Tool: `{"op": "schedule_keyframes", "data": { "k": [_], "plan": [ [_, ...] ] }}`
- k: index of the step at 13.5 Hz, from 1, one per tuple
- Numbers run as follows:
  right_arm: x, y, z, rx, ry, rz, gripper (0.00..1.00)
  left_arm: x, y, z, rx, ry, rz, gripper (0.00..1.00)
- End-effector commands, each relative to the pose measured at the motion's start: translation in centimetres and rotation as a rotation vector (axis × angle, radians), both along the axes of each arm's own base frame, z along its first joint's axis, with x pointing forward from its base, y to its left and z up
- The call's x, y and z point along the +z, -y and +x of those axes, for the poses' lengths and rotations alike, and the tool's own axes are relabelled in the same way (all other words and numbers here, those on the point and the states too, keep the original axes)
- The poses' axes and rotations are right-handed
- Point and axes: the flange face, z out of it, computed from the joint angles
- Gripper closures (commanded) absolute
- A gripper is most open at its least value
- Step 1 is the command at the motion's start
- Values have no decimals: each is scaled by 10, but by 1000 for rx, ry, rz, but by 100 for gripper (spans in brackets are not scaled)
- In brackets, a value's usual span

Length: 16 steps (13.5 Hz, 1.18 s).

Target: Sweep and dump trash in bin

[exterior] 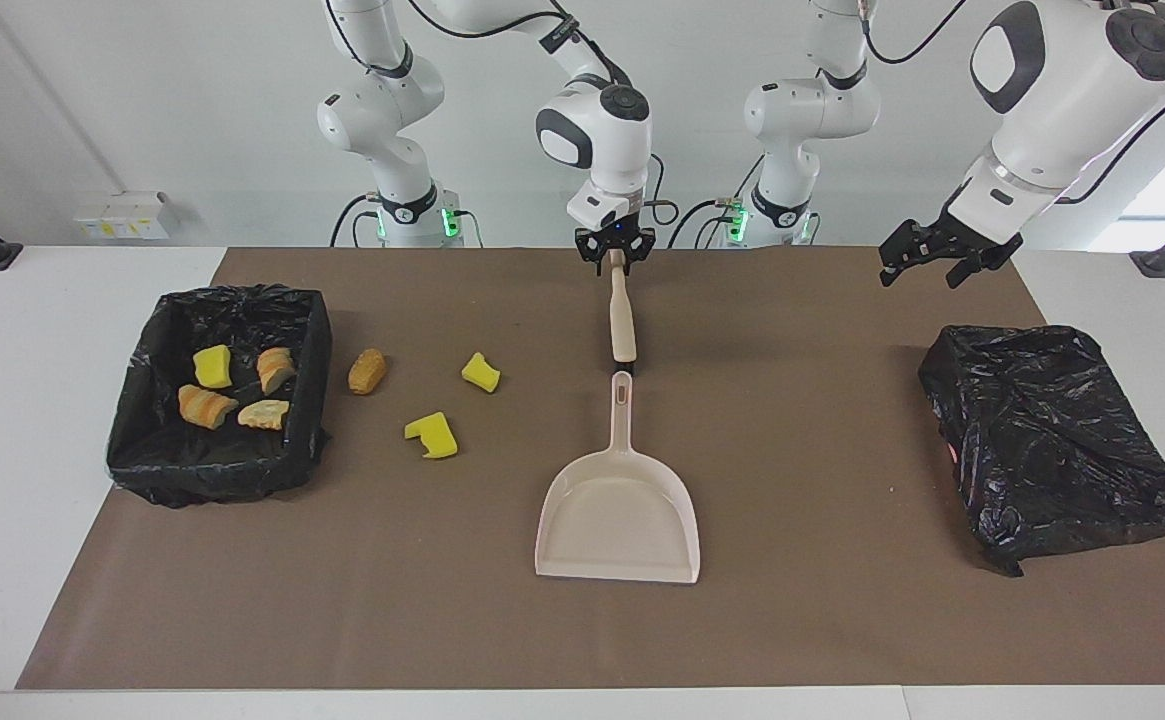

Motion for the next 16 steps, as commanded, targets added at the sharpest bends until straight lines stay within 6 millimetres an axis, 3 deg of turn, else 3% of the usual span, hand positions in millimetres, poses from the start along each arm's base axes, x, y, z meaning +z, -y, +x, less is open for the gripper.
{"op": "schedule_keyframes", "data": {
  "k": [1, 3, 6, 10, 11, 13, 16],
  "plan": [
    [19, -1, 9, 8, -24, 2, 100, 1, 0, -8, -15, -2, 11, 0],
    [47, 17, 18, -22, -26, -12, 100, 1, 2, -8, -15, 2, 12, 0],
    [89, 58, 43, -48, -43, -34, 100, 4, 36, -3, -65, 47, 5, 0],
    [134, 116, 92, -95, -145, -104, 100, 3, 115, 16, -135, 170, -19, 0],
    [138, 136, 104, -128, -158, -135, 100, -1, 132, 22, -157, 169, -20, 0],
    [132, 177, 123, -193, -176, -200, 100, -16, 186, 41, -124, 170, -32, 0],
    [117, 243, 142, -173, -213, -300, 100, -57, 262, 65, -44, 202, -57, 0]
  ]
}}
